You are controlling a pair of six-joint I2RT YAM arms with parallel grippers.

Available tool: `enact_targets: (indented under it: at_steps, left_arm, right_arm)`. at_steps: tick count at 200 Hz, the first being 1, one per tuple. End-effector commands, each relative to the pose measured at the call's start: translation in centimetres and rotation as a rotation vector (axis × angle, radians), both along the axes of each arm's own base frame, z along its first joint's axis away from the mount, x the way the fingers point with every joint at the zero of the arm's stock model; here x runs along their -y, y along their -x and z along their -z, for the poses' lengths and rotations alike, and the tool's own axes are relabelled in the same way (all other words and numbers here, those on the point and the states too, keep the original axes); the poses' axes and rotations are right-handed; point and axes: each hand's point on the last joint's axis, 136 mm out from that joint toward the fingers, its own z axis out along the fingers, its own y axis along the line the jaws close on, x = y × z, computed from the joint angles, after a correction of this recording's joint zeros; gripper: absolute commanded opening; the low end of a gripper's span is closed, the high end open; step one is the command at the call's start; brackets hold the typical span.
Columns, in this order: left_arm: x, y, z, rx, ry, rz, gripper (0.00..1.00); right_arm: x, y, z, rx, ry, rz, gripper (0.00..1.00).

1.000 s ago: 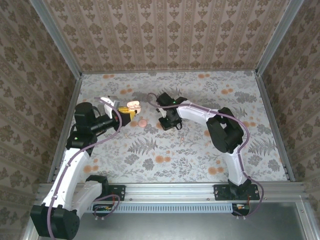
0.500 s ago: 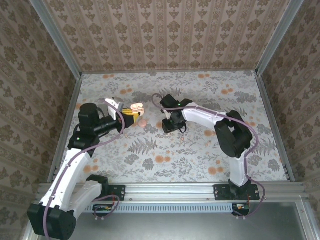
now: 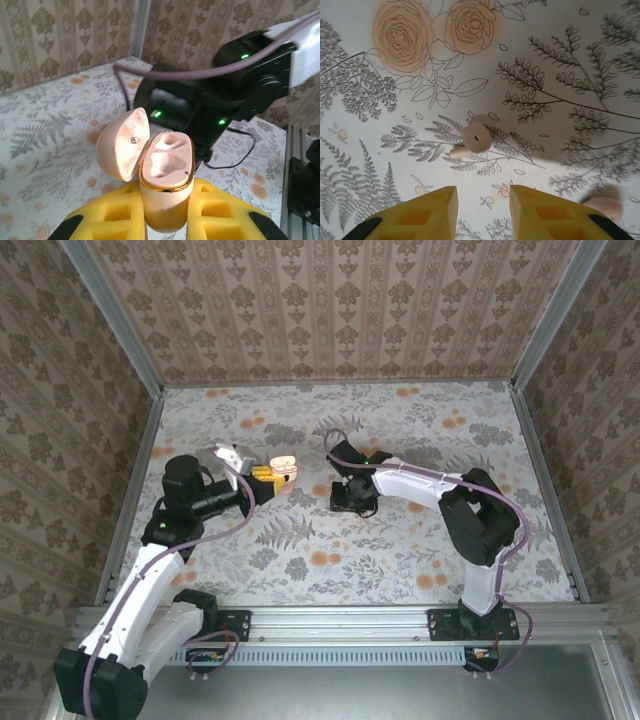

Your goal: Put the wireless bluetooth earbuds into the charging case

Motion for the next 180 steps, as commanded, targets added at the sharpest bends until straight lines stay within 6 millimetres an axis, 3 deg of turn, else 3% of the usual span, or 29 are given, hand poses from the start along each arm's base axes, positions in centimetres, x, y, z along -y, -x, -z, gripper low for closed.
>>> enact_targets:
  at_steps: [1,43,80,143,180]
  left_arm:
    - [0.6,1.8,-1.6,0.181,-0.003,0.081,0.0]
    - [0.4,2.5,-1.1,0.238,-0.039,0.071,0.0]
    - [0.1,2.6,-1.2,0.279,-0.052,0.052,0.0]
    - [0.0,2.4,-0.9,0.283,-0.067,0.047,0.0]
    - [0.0,2.3,-0.7,0.281,-0.075,0.043,0.0]
  right_arm:
    - [-1.3,-0.2,0.8,-0.036,-0.029,0.028,0.32]
    - [-1.4,-0.8,1.9,-0.043,0.005,0.024,0.28]
    - [-1.4,-1.7,1.6,-0.024,0.037,0.006,0.24]
    - [-2.0,-2.4,1.6,-0.037,0.058,-0.025,0.26]
    - [-1.2,-2.4,1.3,-0.023,0.132,-0.052,0.31]
